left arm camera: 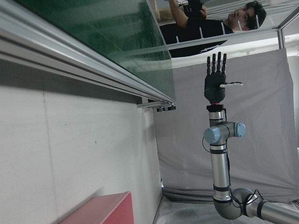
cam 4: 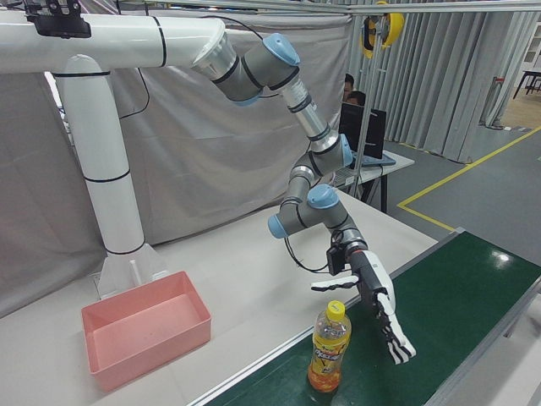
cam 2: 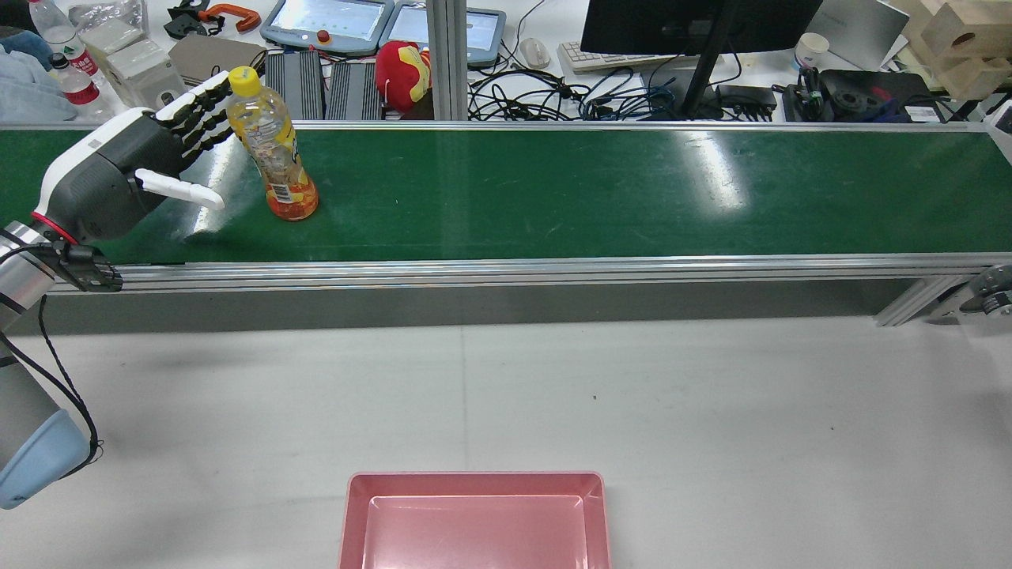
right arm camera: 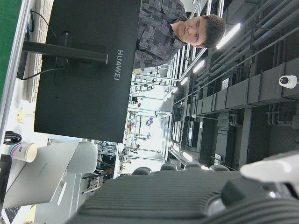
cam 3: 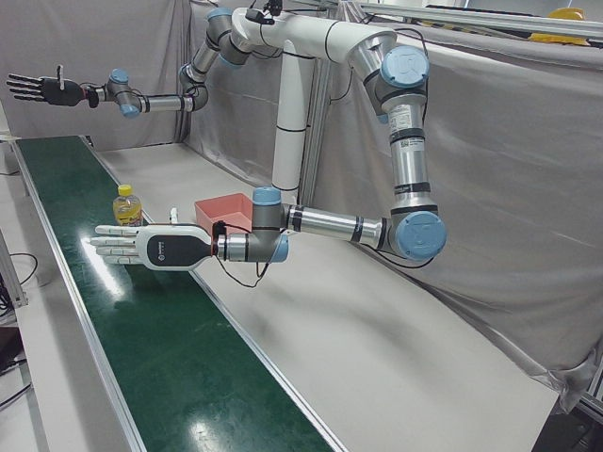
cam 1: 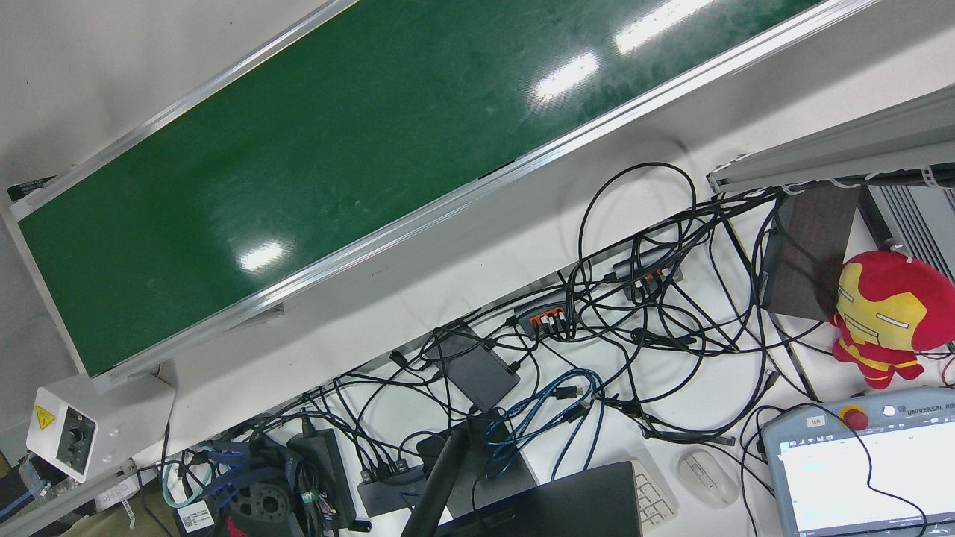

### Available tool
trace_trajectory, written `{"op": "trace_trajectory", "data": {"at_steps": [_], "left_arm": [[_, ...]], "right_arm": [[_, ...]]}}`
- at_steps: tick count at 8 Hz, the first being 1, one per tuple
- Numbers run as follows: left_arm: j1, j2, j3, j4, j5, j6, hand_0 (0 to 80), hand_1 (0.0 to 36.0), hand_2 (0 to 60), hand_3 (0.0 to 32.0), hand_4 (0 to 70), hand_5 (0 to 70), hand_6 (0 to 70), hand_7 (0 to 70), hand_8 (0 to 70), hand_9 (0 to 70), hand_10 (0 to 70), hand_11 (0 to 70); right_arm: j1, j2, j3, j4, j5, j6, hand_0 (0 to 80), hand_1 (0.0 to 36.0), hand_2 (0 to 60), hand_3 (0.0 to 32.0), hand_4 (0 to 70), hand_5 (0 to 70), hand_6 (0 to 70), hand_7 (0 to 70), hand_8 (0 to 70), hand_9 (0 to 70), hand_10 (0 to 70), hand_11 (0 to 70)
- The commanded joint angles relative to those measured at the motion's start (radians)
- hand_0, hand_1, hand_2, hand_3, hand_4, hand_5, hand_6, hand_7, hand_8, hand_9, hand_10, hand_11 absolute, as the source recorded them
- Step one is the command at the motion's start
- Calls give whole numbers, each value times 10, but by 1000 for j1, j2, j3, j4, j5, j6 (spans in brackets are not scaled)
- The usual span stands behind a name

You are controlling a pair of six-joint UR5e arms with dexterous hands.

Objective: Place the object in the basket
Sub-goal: 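Reach the left hand toward the orange-labelled bottle on the conveyor, then close the left hand fingers around the bottle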

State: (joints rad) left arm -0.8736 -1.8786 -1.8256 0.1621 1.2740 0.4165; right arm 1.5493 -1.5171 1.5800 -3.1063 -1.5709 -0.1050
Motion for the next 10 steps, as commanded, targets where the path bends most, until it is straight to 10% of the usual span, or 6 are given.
{"op": "trace_trajectory", "data": {"at_steps": [1,10], "left_arm": [[30,-27,9,16,-21,5,553,167,0,0,76,57,0,0,38,44,47,89],[30,-212,112,117,-24,1,548,180,0,0,129,121,0,0,64,82,81,138]], "right_arm": [[0,0,0,0,0,1,0,0,0,0,0,0,0,0,0,0,0,0],[0,0,2,0,-1,-1,0,0,0,0,0,0,0,0,0,0,0,0]]}}
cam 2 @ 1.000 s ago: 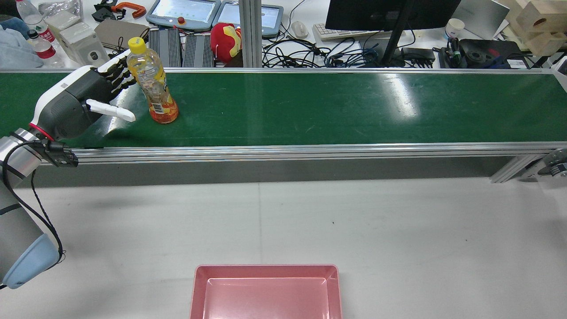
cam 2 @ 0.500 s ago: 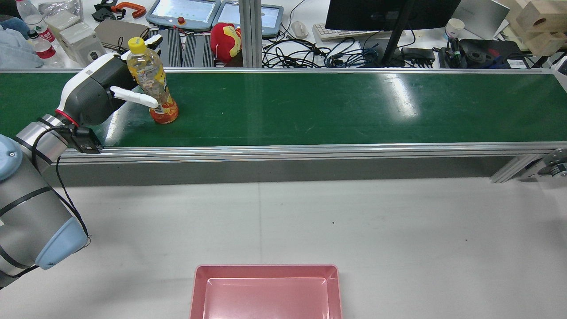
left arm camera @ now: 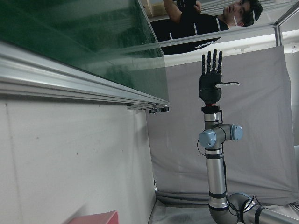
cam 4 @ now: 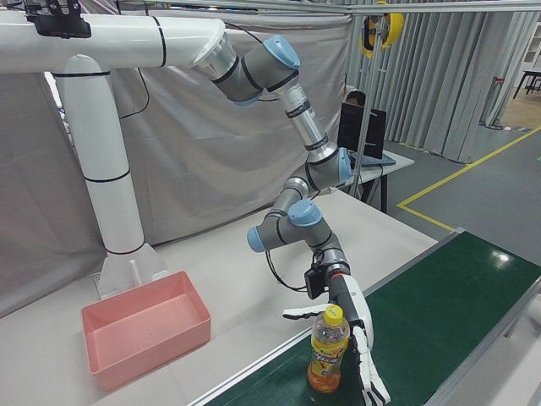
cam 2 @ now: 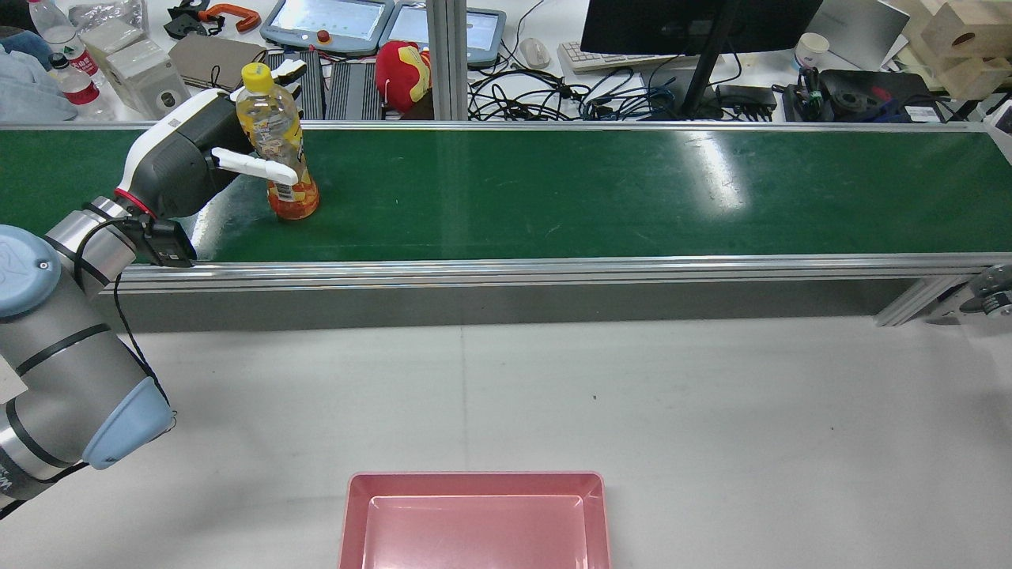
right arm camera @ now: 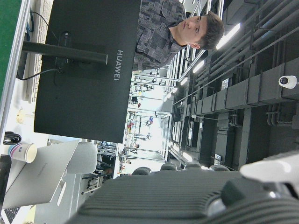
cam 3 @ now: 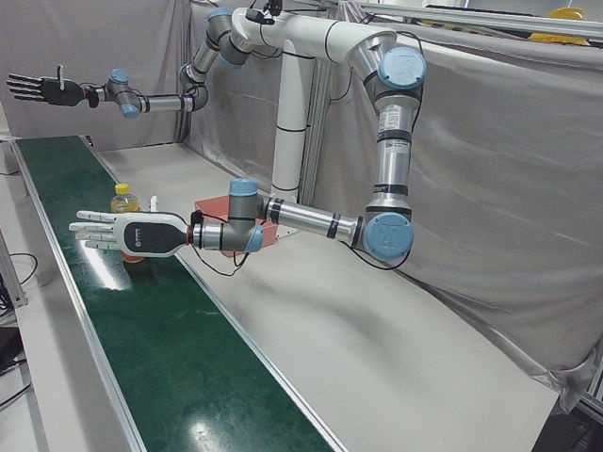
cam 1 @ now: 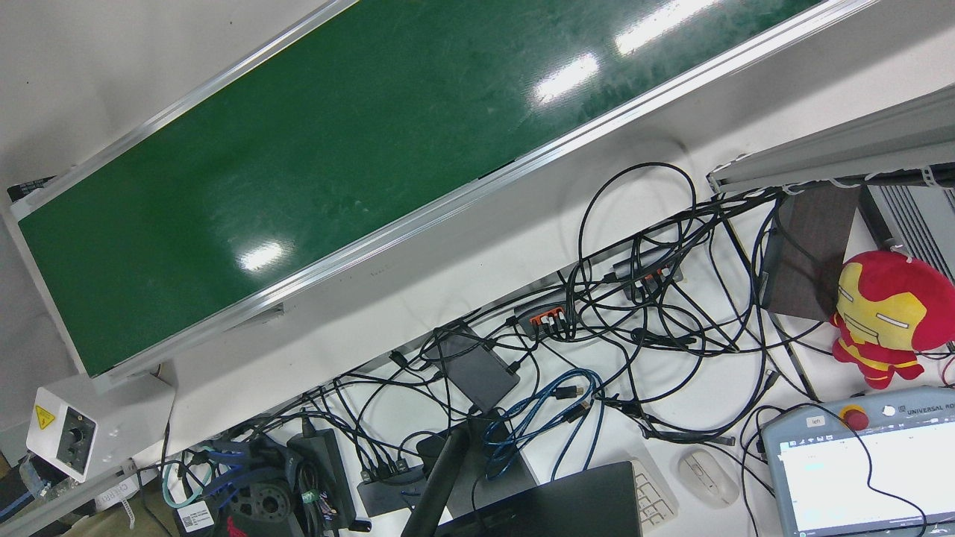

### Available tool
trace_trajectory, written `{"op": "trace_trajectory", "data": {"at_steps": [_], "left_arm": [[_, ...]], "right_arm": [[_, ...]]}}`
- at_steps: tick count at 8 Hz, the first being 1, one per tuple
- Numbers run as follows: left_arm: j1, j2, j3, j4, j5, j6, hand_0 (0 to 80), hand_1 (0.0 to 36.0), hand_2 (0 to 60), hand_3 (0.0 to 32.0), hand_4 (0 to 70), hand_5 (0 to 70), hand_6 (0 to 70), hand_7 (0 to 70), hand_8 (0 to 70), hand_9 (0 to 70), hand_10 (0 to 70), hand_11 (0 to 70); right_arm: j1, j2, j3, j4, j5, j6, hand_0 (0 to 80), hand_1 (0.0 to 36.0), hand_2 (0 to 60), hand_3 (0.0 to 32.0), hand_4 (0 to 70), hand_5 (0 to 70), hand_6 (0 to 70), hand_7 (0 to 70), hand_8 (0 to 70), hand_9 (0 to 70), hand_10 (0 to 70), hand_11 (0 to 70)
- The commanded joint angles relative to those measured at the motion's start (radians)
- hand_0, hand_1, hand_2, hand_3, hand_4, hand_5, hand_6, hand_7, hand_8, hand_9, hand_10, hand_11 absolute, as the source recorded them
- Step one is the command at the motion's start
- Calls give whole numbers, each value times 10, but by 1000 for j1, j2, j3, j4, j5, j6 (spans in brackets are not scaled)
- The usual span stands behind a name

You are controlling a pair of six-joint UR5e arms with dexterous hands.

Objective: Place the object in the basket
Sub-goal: 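Close the left hand fingers around the bottle, then lift the bottle off the conveyor and carry it over the pink basket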

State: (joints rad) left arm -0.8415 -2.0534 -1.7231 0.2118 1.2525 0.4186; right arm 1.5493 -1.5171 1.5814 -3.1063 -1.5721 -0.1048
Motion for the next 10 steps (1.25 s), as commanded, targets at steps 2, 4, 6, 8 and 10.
{"op": "trace_trajectory", "data": {"at_steps": [2,4,6,8,10], "left_arm": [[-7,-42,-1,101,-21,-9,561,182,257,0,343,700,302,542,595,700,671,700],[-4,-59,-9,127,-19,-11,613,268,600,0,649,700,700,700,700,700,700,700],[1,-67,-54,153,-12,-9,620,353,600,0,689,700,700,700,700,700,700,700],[86,-63,-207,233,1,-6,619,346,600,0,662,700,700,700,700,700,700,700],[262,-108,-271,277,13,-7,603,315,600,0,647,700,700,700,700,700,700,700]], "right_arm": [[0,0,0,0,0,1,0,0,0,0,0,0,0,0,0,0,0,0],[0,0,0,0,0,0,0,0,0,0,0,0,0,0,0,0,0,0],[0,0,2,0,1,-1,0,0,0,0,0,0,0,0,0,0,0,0],[0,0,2,0,0,-1,0,0,0,0,0,0,0,0,0,0,0,0],[0,0,0,0,1,-1,0,0,0,0,0,0,0,0,0,0,0,0]]}}
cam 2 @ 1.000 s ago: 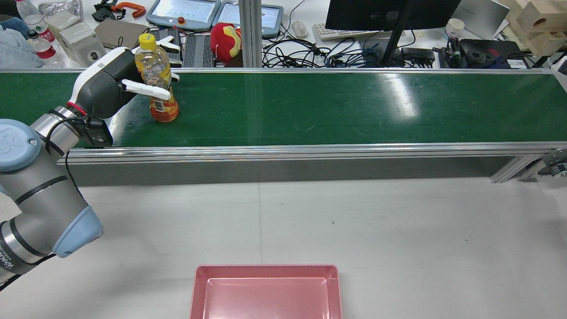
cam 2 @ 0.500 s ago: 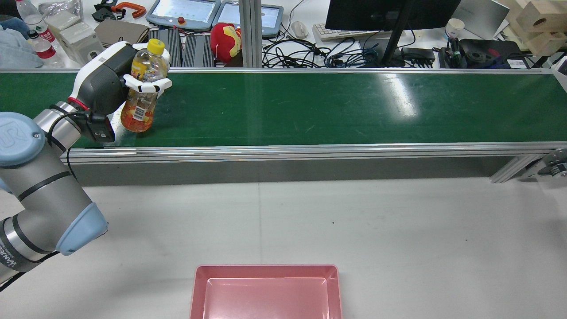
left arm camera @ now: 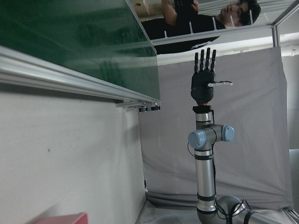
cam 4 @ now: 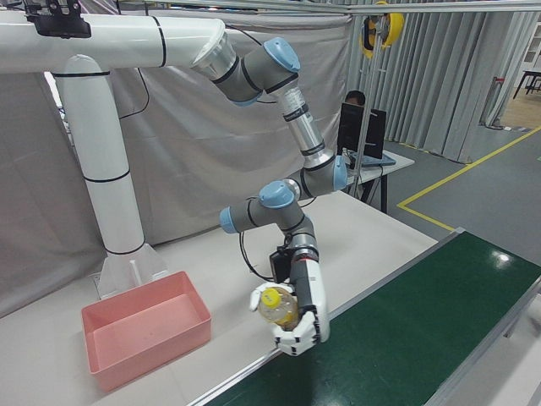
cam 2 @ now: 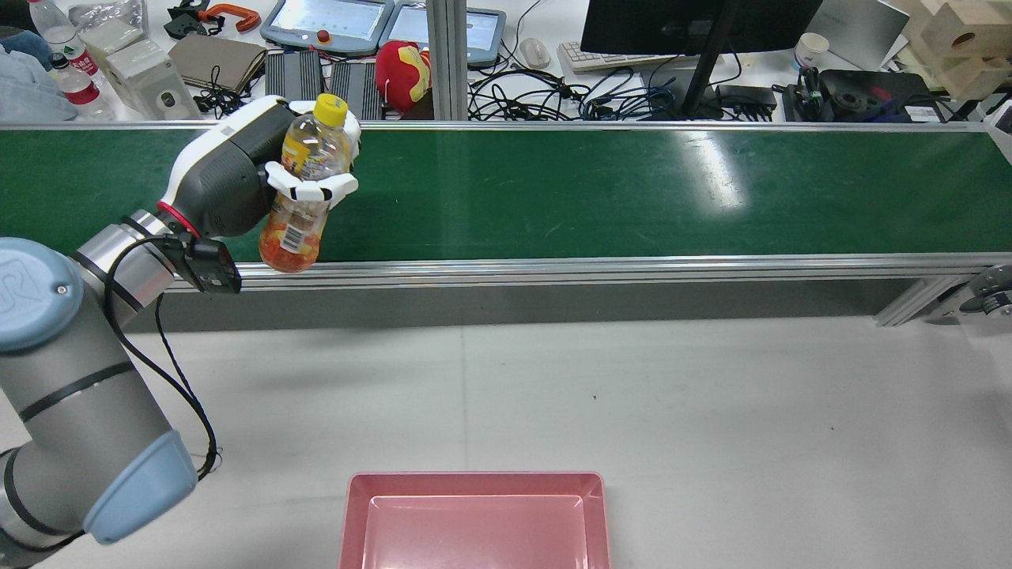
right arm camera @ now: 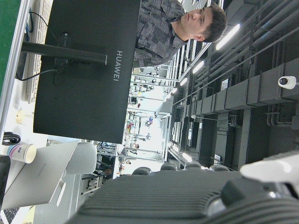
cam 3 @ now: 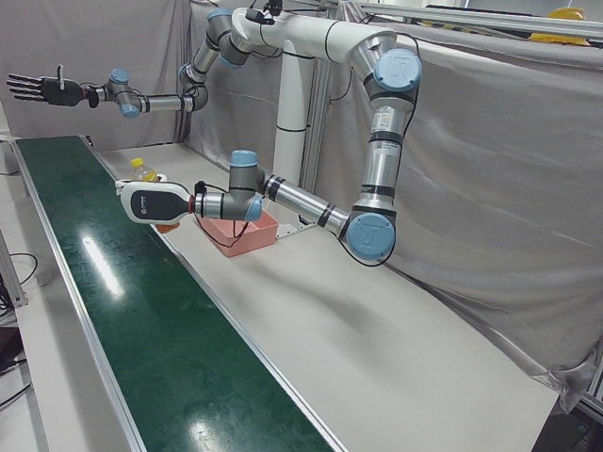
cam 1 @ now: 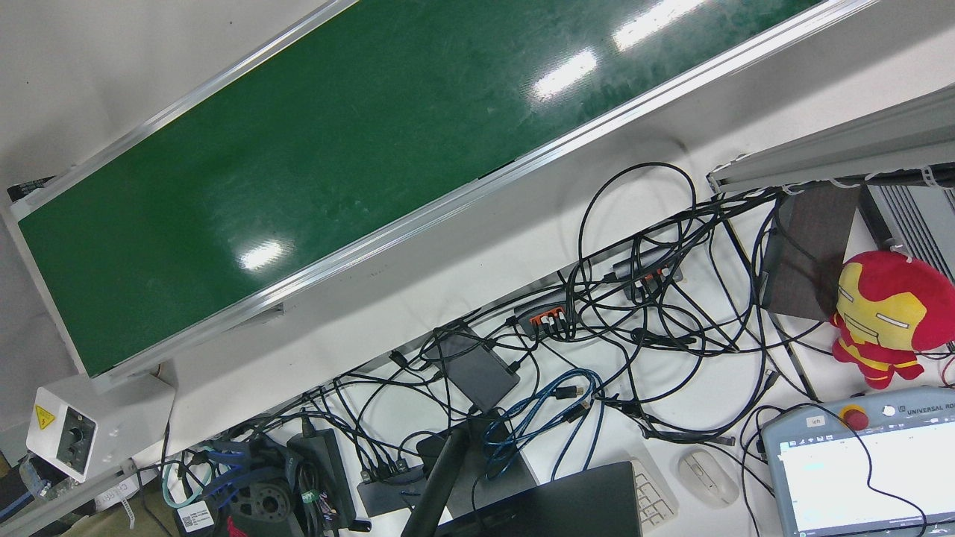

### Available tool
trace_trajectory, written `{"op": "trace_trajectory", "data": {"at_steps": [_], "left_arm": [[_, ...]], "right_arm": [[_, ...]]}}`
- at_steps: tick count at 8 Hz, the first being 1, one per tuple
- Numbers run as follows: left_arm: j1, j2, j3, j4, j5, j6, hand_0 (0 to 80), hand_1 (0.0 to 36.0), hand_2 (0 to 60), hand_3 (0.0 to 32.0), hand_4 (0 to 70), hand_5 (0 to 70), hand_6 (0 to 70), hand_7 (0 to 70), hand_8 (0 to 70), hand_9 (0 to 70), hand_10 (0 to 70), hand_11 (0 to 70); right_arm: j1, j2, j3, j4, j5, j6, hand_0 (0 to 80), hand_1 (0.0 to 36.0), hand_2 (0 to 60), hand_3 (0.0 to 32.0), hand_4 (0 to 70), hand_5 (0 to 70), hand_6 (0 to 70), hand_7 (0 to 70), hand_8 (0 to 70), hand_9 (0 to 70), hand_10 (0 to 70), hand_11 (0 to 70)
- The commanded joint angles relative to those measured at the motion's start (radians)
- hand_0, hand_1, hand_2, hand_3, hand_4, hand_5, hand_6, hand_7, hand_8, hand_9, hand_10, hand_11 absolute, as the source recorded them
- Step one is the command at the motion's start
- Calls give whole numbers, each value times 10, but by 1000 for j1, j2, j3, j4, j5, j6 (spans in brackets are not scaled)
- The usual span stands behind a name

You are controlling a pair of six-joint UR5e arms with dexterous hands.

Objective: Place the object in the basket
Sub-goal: 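Lift the bottle off the conveyor and carry it over the pink basket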

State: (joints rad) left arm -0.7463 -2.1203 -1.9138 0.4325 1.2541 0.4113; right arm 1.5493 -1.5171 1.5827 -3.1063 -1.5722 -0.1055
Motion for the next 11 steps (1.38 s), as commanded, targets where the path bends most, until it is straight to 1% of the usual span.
{"op": "trace_trajectory", "data": {"at_steps": [1,2,3,4,6,7,8,9,10,11], "left_arm": [[261,-62,-86,74,11,4,609,314,600,0,654,700,700,700,700,700,700,700],[309,-56,-105,75,13,7,616,313,600,0,639,700,700,700,700,700,700,700],[329,-43,-120,74,15,10,625,317,600,0,610,700,700,700,700,700,700,700],[369,-40,-120,74,31,11,627,322,600,0,561,700,700,700,700,700,700,700],[451,-32,-120,72,31,39,616,277,600,0,522,700,700,700,700,700,700,700],[458,-11,-122,69,50,40,612,244,600,0,508,700,700,700,700,700,700,700],[453,40,-122,39,132,41,592,191,397,0,475,700,661,682,700,700,700,700],[450,83,-129,0,169,41,544,113,32,0,344,638,316,423,527,695,486,690],[453,112,-139,0,171,41,490,35,0,0,133,397,130,259,321,440,336,483],[455,155,-152,-21,173,41,463,2,0,0,38,319,60,145,195,273,283,414]], "right_arm": [[0,0,-1,0,0,0,0,0,0,0,0,0,0,0,0,0,0,0],[0,0,-1,0,0,1,0,0,0,0,0,0,0,0,0,0,0,0],[-2,0,-1,0,0,0,0,0,0,0,0,0,0,0,0,0,0,0],[0,0,-3,0,1,0,0,0,0,0,0,0,0,0,0,0,0,0],[0,0,-3,0,0,0,0,0,0,0,0,0,0,0,0,0,0,0],[0,0,-3,0,0,1,0,0,0,0,0,0,0,0,0,0,0,0],[0,0,-3,0,0,0,0,0,0,0,0,0,0,0,0,0,0,0],[0,0,-3,0,0,0,0,0,0,0,0,0,0,0,0,0,0,0],[0,0,-3,0,1,0,0,0,0,0,0,0,0,0,0,0,0,0],[0,0,-3,0,1,0,0,0,0,0,0,0,0,0,0,0,0,0]]}}
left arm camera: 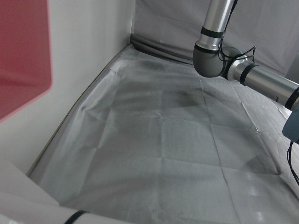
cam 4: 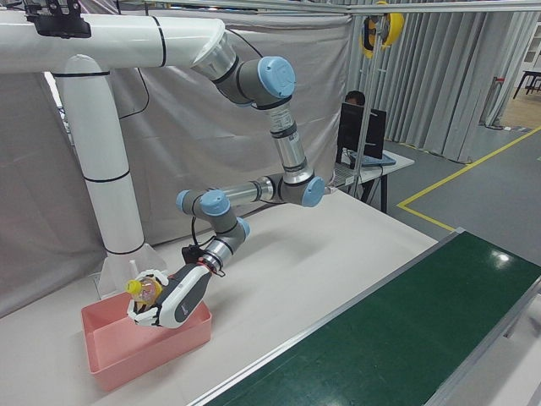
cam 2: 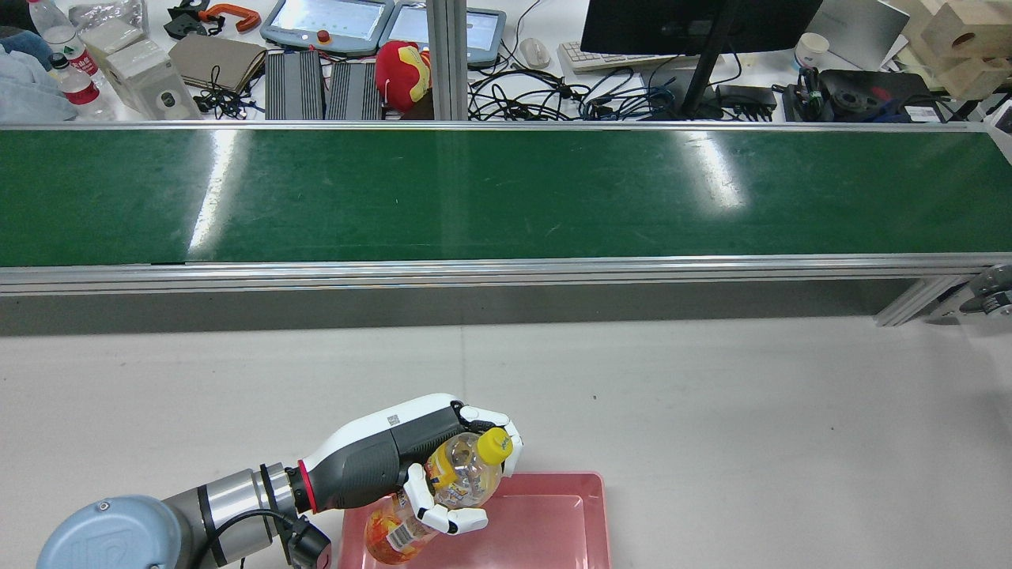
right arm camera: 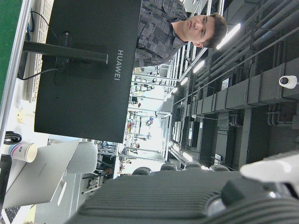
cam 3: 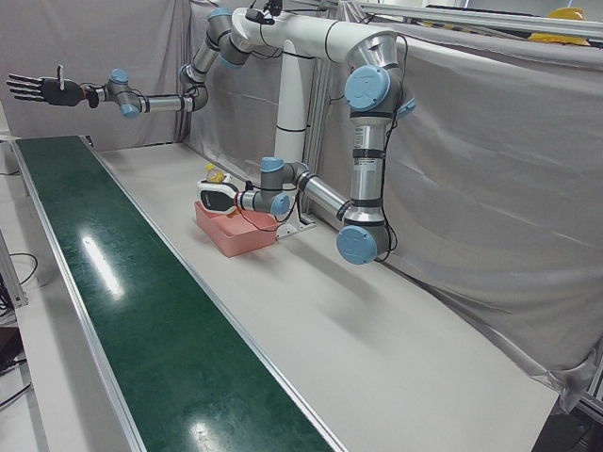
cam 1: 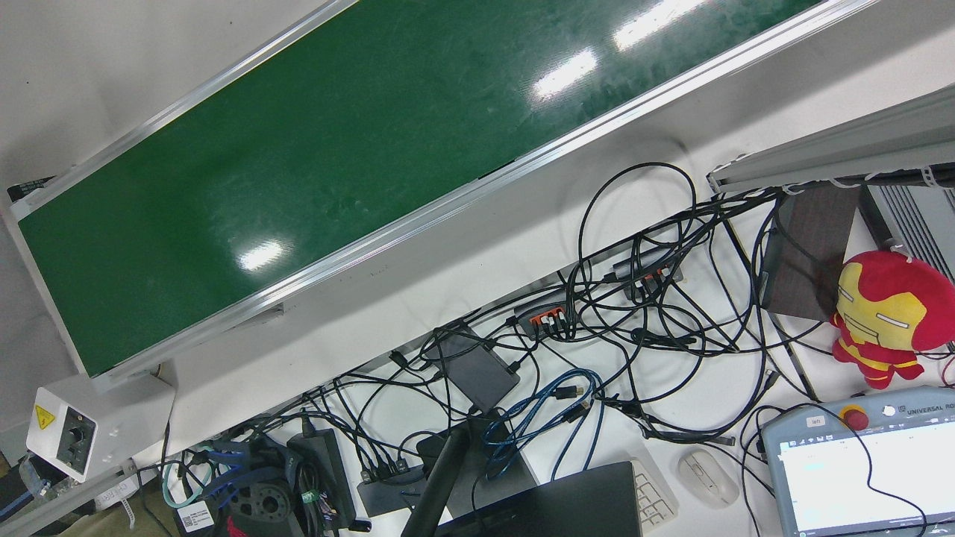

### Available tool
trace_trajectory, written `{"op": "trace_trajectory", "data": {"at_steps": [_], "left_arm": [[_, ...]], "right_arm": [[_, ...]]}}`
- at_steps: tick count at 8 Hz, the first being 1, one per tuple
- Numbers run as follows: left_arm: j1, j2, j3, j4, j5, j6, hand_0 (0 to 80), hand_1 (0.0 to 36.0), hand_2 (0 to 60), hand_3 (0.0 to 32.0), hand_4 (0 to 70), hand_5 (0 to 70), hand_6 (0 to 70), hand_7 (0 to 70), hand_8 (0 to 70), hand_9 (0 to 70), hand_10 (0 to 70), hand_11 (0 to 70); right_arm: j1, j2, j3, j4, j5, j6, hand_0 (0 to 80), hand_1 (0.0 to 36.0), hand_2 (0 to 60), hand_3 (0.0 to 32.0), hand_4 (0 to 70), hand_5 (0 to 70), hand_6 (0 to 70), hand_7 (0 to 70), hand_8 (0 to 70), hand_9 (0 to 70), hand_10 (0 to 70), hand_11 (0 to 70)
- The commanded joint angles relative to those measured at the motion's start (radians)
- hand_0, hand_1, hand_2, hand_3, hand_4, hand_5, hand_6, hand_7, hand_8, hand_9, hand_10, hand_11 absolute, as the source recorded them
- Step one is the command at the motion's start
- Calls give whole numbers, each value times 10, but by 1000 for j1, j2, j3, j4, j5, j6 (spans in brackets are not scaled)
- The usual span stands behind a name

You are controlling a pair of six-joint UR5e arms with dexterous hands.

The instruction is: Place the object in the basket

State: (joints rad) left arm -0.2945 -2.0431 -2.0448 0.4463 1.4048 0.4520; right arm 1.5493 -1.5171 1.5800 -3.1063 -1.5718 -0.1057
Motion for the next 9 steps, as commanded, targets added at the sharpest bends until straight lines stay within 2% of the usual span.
{"op": "trace_trajectory", "data": {"at_steps": [1,2,3,5,7,8,9], "left_arm": [[6,93,-24,-55,23,-1,432,0,0,0,0,244,6,42,141,186,195,287],[9,92,-31,-54,23,-1,423,0,0,0,0,168,0,6,112,149,145,214],[8,90,-49,-51,22,-1,420,0,0,0,0,128,0,0,88,115,105,156],[-3,90,-74,-38,22,-3,420,0,0,18,0,76,0,0,55,69,64,96],[-20,96,-106,-37,23,-9,424,0,0,30,0,59,0,0,40,47,53,82],[-75,107,-118,-35,26,-13,423,0,0,28,0,67,0,0,40,47,53,81],[-116,133,-126,-43,39,-27,418,0,0,20,0,104,0,0,60,75,71,107]], "right_arm": [[0,0,0,0,1,1,0,0,0,0,0,0,0,0,0,0,0,0],[0,0,0,0,-1,0,0,0,0,0,0,0,0,0,0,0,0,0],[0,0,0,0,1,0,0,0,0,0,0,0,0,0,0,0,0,0],[0,0,0,0,1,0,0,0,0,0,0,0,0,0,0,0,0,0],[0,0,0,0,-1,0,0,0,0,0,0,0,0,0,0,0,0,0],[0,0,0,0,1,0,0,0,0,0,0,0,0,0,0,0,0,0],[0,0,0,0,1,0,0,0,0,0,0,0,0,0,0,0,0,0]]}}
